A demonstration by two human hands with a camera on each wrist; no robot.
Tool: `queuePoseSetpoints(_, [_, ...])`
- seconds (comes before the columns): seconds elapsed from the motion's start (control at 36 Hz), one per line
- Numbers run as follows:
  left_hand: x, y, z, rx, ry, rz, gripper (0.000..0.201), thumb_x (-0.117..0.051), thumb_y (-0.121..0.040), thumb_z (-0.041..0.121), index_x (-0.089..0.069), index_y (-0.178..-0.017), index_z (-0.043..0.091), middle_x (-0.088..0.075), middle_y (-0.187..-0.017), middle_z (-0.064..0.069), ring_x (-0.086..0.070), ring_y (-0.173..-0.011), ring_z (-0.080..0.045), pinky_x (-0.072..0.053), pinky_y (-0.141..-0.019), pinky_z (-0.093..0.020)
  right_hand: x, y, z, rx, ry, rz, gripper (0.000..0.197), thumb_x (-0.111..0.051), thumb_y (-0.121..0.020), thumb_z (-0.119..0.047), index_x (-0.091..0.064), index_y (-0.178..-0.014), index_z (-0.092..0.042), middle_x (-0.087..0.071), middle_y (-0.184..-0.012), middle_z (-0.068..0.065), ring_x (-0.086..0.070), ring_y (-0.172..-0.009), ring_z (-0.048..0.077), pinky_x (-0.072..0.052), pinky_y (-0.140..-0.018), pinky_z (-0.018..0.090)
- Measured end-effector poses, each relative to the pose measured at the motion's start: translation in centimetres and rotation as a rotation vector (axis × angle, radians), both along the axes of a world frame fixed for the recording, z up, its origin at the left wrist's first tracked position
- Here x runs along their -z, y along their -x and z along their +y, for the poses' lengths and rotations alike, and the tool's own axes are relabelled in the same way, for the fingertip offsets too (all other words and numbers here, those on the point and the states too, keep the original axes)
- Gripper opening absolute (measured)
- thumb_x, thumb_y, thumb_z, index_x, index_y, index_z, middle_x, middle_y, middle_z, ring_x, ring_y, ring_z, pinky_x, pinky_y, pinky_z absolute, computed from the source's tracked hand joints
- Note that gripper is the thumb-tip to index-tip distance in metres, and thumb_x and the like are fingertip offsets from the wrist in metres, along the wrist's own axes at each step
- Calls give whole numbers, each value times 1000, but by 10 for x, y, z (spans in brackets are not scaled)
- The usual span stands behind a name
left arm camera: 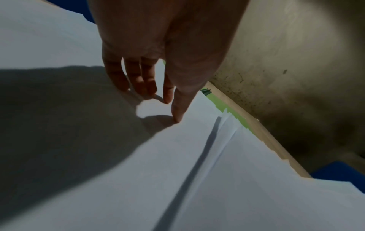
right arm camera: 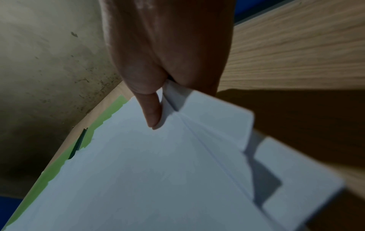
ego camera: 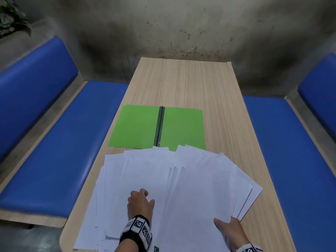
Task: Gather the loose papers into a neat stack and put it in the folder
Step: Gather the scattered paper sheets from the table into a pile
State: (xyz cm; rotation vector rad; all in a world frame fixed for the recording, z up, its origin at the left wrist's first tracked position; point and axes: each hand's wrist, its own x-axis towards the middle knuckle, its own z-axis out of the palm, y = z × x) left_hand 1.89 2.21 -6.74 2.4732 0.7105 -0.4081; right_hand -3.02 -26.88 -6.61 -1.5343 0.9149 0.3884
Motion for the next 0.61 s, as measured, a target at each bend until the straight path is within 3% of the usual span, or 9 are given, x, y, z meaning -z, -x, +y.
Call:
queuePoseSetpoints(0.14, [3,2,18,-91,-185,9,79,-70,-73,59,-40,-138,24,-34,-148,-8,-33,-136,-27,-37,-110,-40,2,0,-1,14,17,-3,14,-67,-79,6,-68,-93,1,-73,-94,21,-69,-90,38,-53,-84,43])
queuePoseSetpoints(0.25, [4,-1,37,-167,-211,43,99,-72,-68,63,-33,-143,13,-32,-151,-14,-32,-139,-32,-37,-109,-42,8,0,-3,17,1,15,24,-73,-73,2,-70,-97,5,-73,-93,22,-70,-88,38,-53,-86,46])
queuePoseSetpoints(0.39, [-3,-7,48,-189,-211,90,89,-79,-63,59,-39,-125,8,-47,-130,-13,-47,-119,-32,-48,-92,-43,13,0,-3,31,-25,21,23,-72,-73,4,-69,-96,6,-73,-93,21,-69,-90,40,-52,-90,51])
queuePoseSetpoints(0.5, [-3,-12,55,-200,-129,90,85,-80,-70,45,-39,-135,8,-50,-132,-15,-48,-122,-35,-45,-96,-47,8,-1,-2,36,-26,7,12,-65,-82,9,-64,-93,4,-69,-93,21,-66,-90,40,-52,-82,41])
queuePoseSetpoints(0.56, [-3,-12,60,-199,-63,62,68,-77,-75,36,-47,-131,9,-57,-127,-14,-56,-115,-34,-49,-88,-43,8,-2,-3,35,-18,-2,12,-65,-82,9,-64,-93,4,-69,-92,21,-66,-89,39,-52,-78,37])
queuePoseSetpoints(0.61, [-4,-11,66,-178,-15,28,39,-72,-80,28,-59,-112,10,-66,-113,-12,-63,-99,-33,-53,-77,-39,8,-2,-4,28,-6,8,13,-67,-81,7,-65,-93,5,-69,-92,21,-67,-90,39,-51,-85,41])
